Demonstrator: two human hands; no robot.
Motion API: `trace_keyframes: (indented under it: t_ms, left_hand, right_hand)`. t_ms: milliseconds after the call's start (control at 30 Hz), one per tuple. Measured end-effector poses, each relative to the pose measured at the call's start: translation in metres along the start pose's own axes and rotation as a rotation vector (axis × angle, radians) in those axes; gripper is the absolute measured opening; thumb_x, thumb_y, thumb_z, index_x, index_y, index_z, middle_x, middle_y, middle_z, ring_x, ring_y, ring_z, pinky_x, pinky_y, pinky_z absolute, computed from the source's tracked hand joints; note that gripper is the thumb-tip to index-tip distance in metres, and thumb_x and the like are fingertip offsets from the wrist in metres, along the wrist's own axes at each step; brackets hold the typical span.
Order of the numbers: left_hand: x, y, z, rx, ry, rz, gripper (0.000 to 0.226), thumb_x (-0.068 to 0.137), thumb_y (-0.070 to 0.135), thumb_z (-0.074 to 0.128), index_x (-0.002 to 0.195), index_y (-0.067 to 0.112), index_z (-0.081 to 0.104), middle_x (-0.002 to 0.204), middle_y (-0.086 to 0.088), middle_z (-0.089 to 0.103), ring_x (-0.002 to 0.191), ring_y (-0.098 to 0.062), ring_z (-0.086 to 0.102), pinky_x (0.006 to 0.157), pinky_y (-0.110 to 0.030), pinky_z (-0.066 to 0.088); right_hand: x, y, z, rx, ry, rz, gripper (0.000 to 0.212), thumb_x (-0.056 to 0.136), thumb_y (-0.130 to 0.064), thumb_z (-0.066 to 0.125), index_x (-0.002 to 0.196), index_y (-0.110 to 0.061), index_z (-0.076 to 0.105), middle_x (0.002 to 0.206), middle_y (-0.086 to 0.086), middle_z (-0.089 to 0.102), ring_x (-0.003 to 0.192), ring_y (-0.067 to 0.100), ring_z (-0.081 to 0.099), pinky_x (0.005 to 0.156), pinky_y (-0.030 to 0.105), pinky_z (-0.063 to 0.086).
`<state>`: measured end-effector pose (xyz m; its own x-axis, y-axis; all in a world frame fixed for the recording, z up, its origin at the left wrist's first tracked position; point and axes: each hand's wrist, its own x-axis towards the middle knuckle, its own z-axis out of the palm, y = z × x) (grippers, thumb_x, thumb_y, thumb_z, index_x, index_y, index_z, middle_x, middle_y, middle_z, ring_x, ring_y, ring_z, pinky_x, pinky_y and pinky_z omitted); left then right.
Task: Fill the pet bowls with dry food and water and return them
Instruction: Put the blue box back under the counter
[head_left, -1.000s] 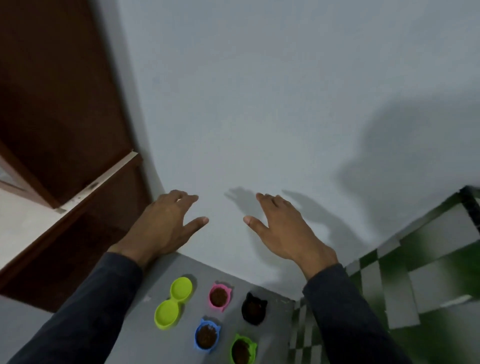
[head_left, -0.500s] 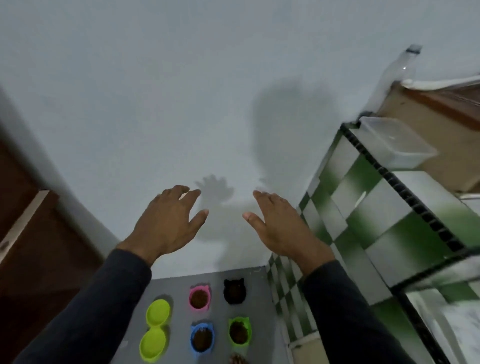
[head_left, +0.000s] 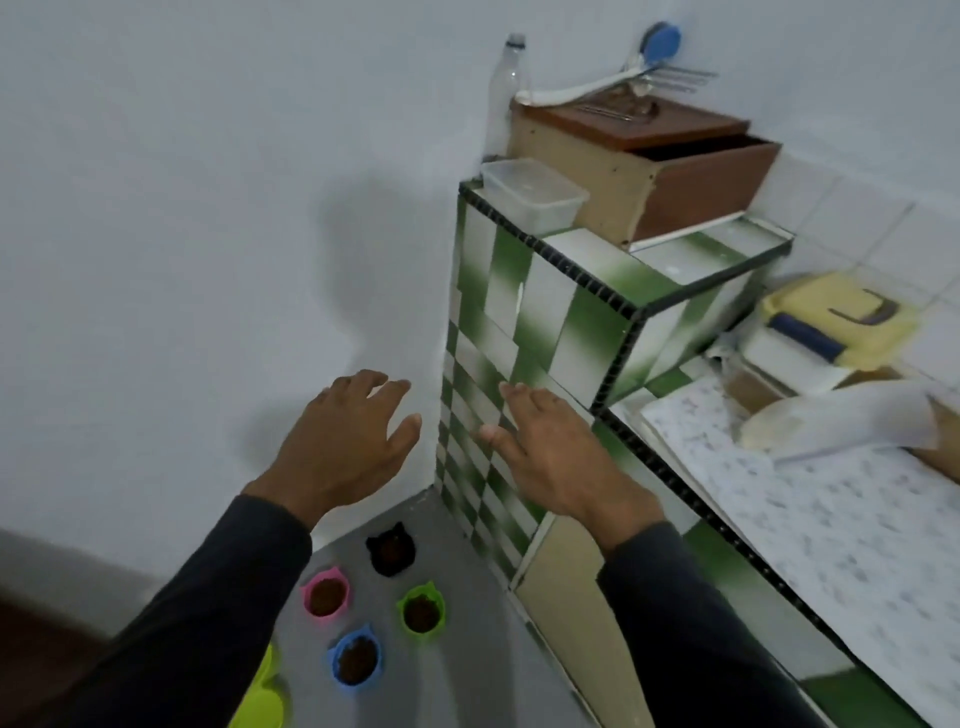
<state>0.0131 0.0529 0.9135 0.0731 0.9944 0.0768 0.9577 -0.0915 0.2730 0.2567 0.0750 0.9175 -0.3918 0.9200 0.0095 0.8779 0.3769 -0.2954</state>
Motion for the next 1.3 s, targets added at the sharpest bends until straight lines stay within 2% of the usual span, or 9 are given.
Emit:
trace_keyframes:
  t_ms: [233,400,533,633,733,867,967,1300]
  left_hand:
    - [0.004,0.109,0.021,0.025,-0.045,0.178,0.053,0.104,0.046,0.044,0.148,0.018,0.051,0.148,-0.010,0.051,0.133,-0.031,0.046,0.109,-0.045,0.042]
    - [-0.014,0.207,0.044,-0.047,-0.094,0.350,0.060,0.103,0.050,0.037,0.151,0.016,0.049,0.150,-0.012,0.050,0.134,-0.032,0.047,0.110,-0.047,0.043]
    - [-0.034,0.285,0.065,-0.096,-0.092,0.450,0.071,0.094,0.052,0.036,0.149,0.012,0.053,0.148,-0.014,0.053,0.131,-0.034,0.051,0.108,-0.049,0.045]
    - [-0.048,0.332,0.086,-0.090,-0.098,0.509,0.060,0.104,0.050,0.042,0.153,0.017,0.049,0.155,-0.010,0.048,0.138,-0.030,0.046,0.112,-0.046,0.042]
    - [-0.061,0.376,0.106,-0.107,-0.118,0.569,0.059,0.103,0.049,0.047,0.154,0.020,0.047,0.158,-0.007,0.044,0.140,-0.028,0.042,0.115,-0.045,0.039]
    - [-0.087,0.441,0.130,-0.118,-0.145,0.668,0.061,0.104,0.055,0.038,0.154,0.022,0.047,0.158,-0.006,0.044,0.140,-0.028,0.042,0.114,-0.047,0.040]
    - [-0.109,0.492,0.146,-0.141,-0.170,0.748,0.059,0.103,0.053,0.042,0.155,0.024,0.046,0.159,-0.003,0.042,0.142,-0.025,0.040,0.115,-0.045,0.038]
    - [-0.175,0.636,0.189,-0.142,-0.303,1.033,0.067,0.102,0.062,0.036,0.161,0.031,0.033,0.165,0.003,0.033,0.147,-0.022,0.036,0.118,-0.042,0.034]
  right_hand:
    - [-0.093,0.073,-0.024,0.001,0.084,0.189,0.069,0.104,-0.059,0.029,0.158,-0.016,0.026,0.161,0.012,0.034,0.148,0.030,0.029,0.121,0.048,0.026]
    - [-0.183,0.132,-0.043,-0.001,0.115,0.343,0.070,0.104,-0.059,0.029,0.159,-0.016,0.023,0.164,0.010,0.030,0.151,0.030,0.024,0.123,0.047,0.022]
    - [-0.256,0.176,-0.055,-0.034,0.133,0.437,0.070,0.104,-0.058,0.028,0.160,-0.016,0.022,0.163,0.009,0.030,0.150,0.030,0.025,0.122,0.047,0.023]
    - [-0.309,0.206,-0.062,-0.039,0.145,0.515,0.071,0.104,-0.061,0.025,0.161,-0.019,0.019,0.165,0.008,0.027,0.152,0.029,0.022,0.123,0.047,0.022]
    - [-0.363,0.232,-0.067,-0.022,0.175,0.602,0.071,0.103,-0.063,0.023,0.161,-0.021,0.017,0.166,0.007,0.024,0.153,0.029,0.019,0.124,0.047,0.020]
    - [-0.436,0.262,-0.071,-0.034,0.190,0.706,0.073,0.103,-0.064,0.022,0.161,-0.020,0.018,0.166,0.008,0.024,0.153,0.028,0.020,0.123,0.047,0.021]
    - [-0.488,0.279,-0.075,-0.030,0.205,0.788,0.073,0.103,-0.062,0.023,0.161,-0.019,0.017,0.166,0.008,0.024,0.153,0.028,0.019,0.123,0.047,0.021]
    - [-0.636,0.306,-0.082,0.040,0.322,1.105,0.074,0.101,-0.065,0.029,0.160,-0.021,0.018,0.166,0.006,0.023,0.154,0.029,0.016,0.124,0.048,0.019]
